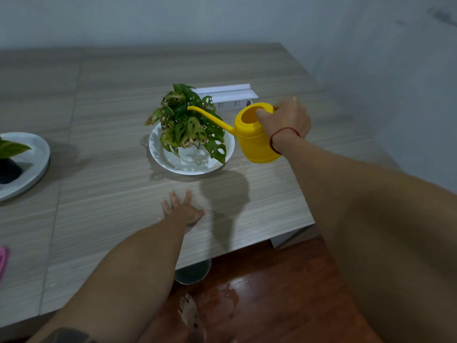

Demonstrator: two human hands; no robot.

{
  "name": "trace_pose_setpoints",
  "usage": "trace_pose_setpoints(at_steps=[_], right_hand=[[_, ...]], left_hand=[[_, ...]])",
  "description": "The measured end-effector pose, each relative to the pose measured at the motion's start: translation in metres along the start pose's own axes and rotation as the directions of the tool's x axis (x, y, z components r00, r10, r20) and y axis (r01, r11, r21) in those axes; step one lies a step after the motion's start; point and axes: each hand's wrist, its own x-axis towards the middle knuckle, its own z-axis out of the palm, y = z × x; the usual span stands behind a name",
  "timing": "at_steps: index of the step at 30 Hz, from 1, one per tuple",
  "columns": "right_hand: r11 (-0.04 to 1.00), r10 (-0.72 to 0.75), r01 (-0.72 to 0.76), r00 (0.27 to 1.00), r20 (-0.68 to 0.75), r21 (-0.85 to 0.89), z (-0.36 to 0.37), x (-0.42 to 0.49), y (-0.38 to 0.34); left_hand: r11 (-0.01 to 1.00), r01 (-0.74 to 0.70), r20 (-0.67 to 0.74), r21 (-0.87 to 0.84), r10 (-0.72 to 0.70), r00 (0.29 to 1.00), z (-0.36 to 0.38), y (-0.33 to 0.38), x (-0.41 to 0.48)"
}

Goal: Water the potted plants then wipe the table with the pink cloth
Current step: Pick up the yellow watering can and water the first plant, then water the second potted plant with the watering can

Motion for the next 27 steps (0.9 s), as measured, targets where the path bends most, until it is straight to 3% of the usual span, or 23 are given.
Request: trace_pose_setpoints(at_steps=[9,13,20,27], right_hand=[[0.946,0.174,-0.187,0.982,0.072,0.264,0.007,-0.01,0.006],[0.889,0.201,-0.247,0.967,0.156,0.386,0.012,-0.028,0.006],[0.836,0.102,-0.241,0.951,0.293,0.493,0.039,-0.072,-0.031],[0.83,-0.062,-0.166,0.921,0.386,0.532,0.078,-0.131,-0.115]], left_hand=[[0.996,-0.005,-0.068,-0.09,-0.002,0.998,0.0,-0.005,0.002],[0.97,-0.017,-0.26,-0.242,-0.048,0.965,-0.01,-0.013,-0.012],[0.948,0.009,-0.434,-0.317,-0.154,0.888,-0.042,-0.075,-0.045],[0.886,0.146,-0.443,-0.441,-0.356,0.823,-0.06,-0.175,-0.082]])
